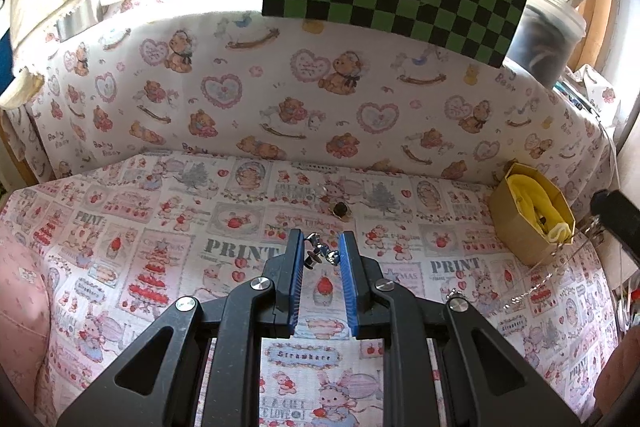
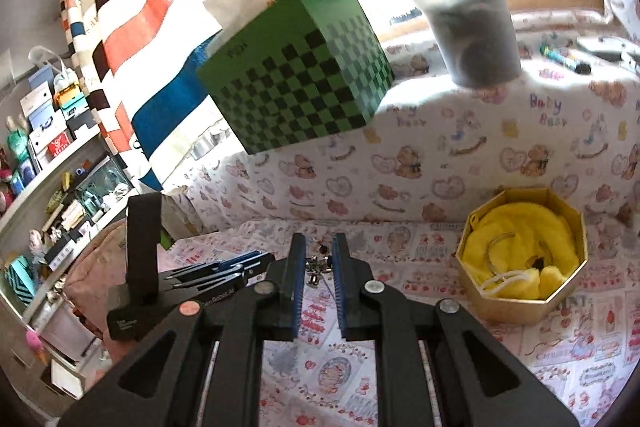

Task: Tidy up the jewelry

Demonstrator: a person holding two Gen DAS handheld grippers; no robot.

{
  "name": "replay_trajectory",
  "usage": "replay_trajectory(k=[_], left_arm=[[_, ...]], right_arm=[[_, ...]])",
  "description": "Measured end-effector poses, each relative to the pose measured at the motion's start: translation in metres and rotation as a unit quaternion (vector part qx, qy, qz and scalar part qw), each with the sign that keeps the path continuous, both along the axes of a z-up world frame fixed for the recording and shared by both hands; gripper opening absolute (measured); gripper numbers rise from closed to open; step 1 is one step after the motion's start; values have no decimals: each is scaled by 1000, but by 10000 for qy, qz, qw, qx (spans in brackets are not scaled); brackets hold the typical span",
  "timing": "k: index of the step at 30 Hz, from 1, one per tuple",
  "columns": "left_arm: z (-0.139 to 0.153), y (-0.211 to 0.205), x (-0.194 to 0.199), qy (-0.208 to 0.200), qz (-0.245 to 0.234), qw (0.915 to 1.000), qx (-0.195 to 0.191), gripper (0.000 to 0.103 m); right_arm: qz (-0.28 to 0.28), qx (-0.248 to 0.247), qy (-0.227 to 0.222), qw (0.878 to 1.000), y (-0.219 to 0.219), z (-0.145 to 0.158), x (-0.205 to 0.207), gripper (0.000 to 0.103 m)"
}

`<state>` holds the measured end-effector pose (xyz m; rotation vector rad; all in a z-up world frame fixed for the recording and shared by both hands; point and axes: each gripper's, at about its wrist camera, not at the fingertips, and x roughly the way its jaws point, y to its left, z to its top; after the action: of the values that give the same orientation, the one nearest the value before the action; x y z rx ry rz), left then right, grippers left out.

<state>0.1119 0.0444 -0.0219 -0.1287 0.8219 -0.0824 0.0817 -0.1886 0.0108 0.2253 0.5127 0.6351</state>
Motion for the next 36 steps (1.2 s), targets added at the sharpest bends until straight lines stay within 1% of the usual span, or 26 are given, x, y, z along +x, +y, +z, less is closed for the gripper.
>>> replay_trajectory(k=[2,4,5,7,10,11,13,14,16,17,18,21,23,24,25,27,29,30,31,32,33,35,36], left_arm=[[-7,-4,5,283,-370,9986,-237,17],[-17,-7,10,551,-501,9963,-439,17],[-22,-10,12,672,-583,9950,-464,17],[-27,-15,14,755,-698,9940,-385,17],[-28,-24,12,666,-719,9952,-45,18],[-28,-27,11,639,-756,9951,18,21],[-28,-28,9,585,-778,9953,-7,57],[-24,-29,5,417,-764,9962,0,59],[-14,-35,-2,61,-810,9965,190,60],[-10,-38,-7,-85,-949,9952,240,60],[-6,-40,-10,-170,-1100,9936,211,60],[-1,-50,-15,-206,-1622,9865,-128,60],[0,-60,-18,-182,-1964,9797,-362,60],[0,-64,-20,-173,-2030,9781,-437,60],[1,-68,-18,-168,-2062,9765,-606,60],[2,-64,-13,-94,-2046,9722,-1136,60],[2,-58,-9,-57,-1999,9676,-1540,57],[2,-58,-10,-41,-2033,9652,-1646,54],[2,-58,-10,2,-2114,9623,-1710,50],[1,-60,-10,30,-2193,9606,-1709,49],[1,-62,-13,39,-2243,9600,-1678,45],[0,-71,-17,66,-2357,9592,-1559,33],[0,-75,-17,94,-2415,9580,-1540,13]], right_arm=[[-44,-40,7,10000,0,0,1,12],[-77,-70,81,9999,0,-3,4,12],[-102,-100,110,9998,0,-5,6,12],[-158,-155,162,9996,0,-8,9,12],[-154,-118,234,9995,-1,-9,10,12],[-137,-89,248,9996,-2,-9,11,12],[-98,-37,249,9996,-3,-8,9,12],[-89,-18,233,9997,-3,-7,8,12],[-84,15,201,9998,-3,-4,6,12],[-74,38,189,9998,-3,-3,5,12],[-47,72,181,9998,-3,-2,3,12],[43,150,209,9997,-2,0,1,12],[119,229,252,9993,-1,0,-1,12],[154,267,280,9991,0,0,-2,12],[151,300,312,9990,1,1,-3,12],[168,446,398,9981,0,3,-5,12],[319,601,455,9966,1,5,-8,12],[334,635,428,9965,2,7,-11,12],[339,636,398,9966,2,8,-13,12],[353,638,384,9966,3,9,-14,12],[388,651,396,9963,4,9,-15,12],[419,665,432,9960,7,8,-15,12],[403,644,433,9962,7,7,-14,12]])
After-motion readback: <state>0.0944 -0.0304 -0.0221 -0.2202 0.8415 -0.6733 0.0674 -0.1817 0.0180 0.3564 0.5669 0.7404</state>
